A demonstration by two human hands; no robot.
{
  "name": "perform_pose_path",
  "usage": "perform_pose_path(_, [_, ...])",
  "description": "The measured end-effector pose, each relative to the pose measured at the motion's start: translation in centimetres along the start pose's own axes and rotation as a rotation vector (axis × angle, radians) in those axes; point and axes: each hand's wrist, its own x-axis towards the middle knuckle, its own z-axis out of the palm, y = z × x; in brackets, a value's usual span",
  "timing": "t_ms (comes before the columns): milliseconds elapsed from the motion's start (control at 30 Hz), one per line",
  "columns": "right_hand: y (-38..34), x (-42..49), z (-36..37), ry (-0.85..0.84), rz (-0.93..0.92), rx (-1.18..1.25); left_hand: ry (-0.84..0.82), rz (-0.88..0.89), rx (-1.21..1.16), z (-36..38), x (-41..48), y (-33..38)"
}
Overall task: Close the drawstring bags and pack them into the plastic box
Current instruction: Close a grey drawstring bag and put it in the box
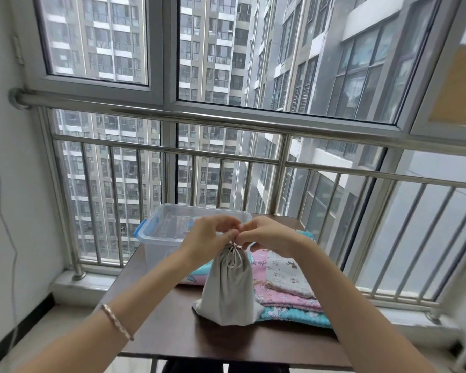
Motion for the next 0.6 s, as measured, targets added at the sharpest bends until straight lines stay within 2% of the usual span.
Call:
perform_pose_path(167, [0.1,-0.4,-0.1,0.069,-0.058,0.026,0.014,0.003,0.009,-0.7,0.1,-0.4])
perform_pose_path(300, [0.0,-0.7,0.0,0.093,-0.100,0.021,0.017,0.063,0.108,-0.8,-0.5,-0.3])
perform_pose_path(500, [0.4,-1.5,-0.1,0.104,-0.121,-0.046,0.008,-0.025,-0.087,-0.5,-1.2,0.0])
perform_pose_path(600, [0.7,-1.9,0.2,0.161,-0.157,-0.110,0.021,-0.062,-0.065,-0.5,-1.1,0.5])
